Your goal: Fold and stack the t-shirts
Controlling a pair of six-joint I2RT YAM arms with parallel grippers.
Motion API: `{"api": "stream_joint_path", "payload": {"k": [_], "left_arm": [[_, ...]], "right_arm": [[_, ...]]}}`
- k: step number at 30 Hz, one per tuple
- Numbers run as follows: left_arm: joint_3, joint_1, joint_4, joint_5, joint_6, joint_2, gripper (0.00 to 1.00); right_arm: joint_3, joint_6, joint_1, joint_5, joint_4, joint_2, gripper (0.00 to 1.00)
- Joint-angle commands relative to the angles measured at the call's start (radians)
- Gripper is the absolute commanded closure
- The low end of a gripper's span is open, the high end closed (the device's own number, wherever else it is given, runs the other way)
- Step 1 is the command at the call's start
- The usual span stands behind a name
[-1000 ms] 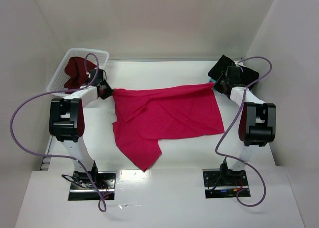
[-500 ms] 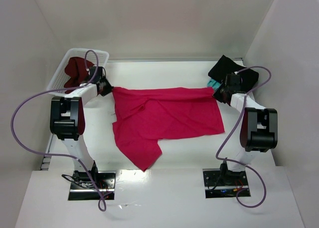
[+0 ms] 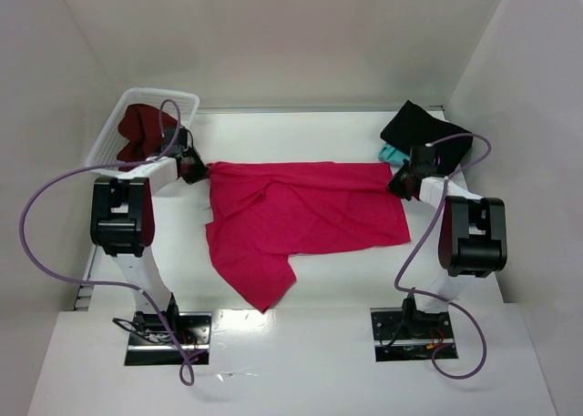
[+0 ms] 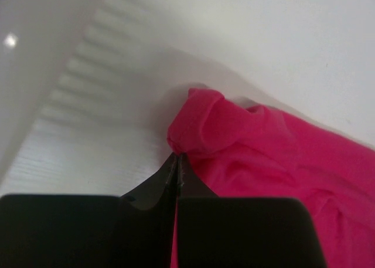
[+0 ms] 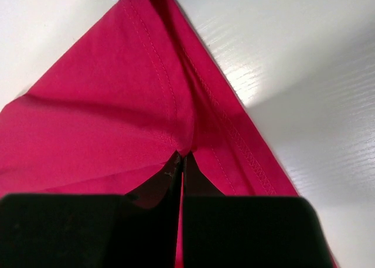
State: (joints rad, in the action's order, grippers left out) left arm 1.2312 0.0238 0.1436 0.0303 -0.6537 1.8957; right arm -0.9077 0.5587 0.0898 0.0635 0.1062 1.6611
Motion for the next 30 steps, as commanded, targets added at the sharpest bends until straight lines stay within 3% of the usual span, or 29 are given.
{"api": "stream_joint_path", "payload": {"k": [1,21,30], "left_arm": [[-0.010,0.007,0.021,0.091,0.060,-0.078,1.00],[0.033,0.007,0.271,0.269,0.186,-0.279,1.00],[-0.073,0.007,0.301,0.342,0.206,-0.281,1.00]], "right_arm": [[0.003,0.003,0.007,-0.025,-0.013,-0.014,1.00],[-0.137,-0.036,0.007,-0.076,0.015,-0.014,1.00],[-0.128,-0.036,0.007,-0.067,0.004,0.019,1.00]]}}
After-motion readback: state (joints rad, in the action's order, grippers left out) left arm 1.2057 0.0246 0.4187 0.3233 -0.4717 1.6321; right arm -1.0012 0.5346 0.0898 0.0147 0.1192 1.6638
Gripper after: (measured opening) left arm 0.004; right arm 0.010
